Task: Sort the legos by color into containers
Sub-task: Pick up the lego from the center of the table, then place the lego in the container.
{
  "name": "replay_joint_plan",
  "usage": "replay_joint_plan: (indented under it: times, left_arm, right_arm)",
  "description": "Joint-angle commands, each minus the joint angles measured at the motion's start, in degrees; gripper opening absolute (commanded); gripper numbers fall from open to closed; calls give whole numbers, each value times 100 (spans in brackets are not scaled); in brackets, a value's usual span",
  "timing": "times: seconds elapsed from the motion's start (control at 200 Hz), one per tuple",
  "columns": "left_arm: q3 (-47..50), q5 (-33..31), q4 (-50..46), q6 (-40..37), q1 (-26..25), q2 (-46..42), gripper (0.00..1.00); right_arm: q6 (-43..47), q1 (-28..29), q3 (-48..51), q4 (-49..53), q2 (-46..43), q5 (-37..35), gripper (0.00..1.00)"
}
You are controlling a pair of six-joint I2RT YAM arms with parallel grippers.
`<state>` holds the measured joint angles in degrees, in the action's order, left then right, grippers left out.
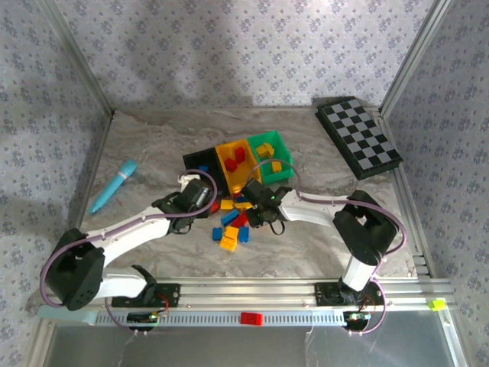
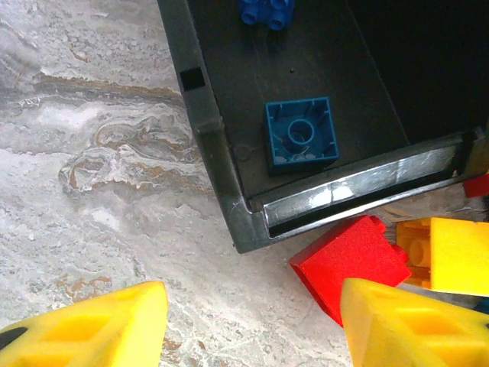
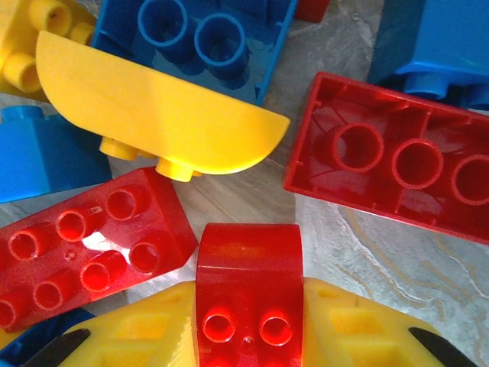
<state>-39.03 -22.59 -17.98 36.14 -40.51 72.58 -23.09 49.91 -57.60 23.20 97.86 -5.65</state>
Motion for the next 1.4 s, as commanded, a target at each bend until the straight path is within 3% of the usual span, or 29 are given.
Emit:
replay_joint_plan:
  times: [0.0,0.28,0.55,0.62,0.705,0.92,1.179,1.394]
  left_arm:
    - [17,-125,-96,84,21,-223,61]
    - [199,58,-171,141,19,-478,61]
    - [338,12,-513,246,21,-1088,61]
    - [381,-30,-639,287,42,-1291,61]
    - [494,21,-659,305,60,-1526,61]
    - [783,617,-550,137,100,-1694,61]
    - [814,2228,-136,-350,74,-1377,61]
    - [793,2679,-254,-402,-72,-1053,58]
  right_arm:
    - [112,-93,-237,203,-292,-135,33]
    - [394,-581,-1412,-12,43,124,34]
    - [538,-1041,-2978,-50,1292,472,35]
    - [597,-1093,-3367,68,1615,483,39]
    - [688,-1088,-3642,237,1788,389,52]
    - [710,-1046,-2912,-57,1157,408,57]
    - [663,-1052,-1359,-584,-124,307,57]
    - [639,-1063,-431,-725,-732,27,57]
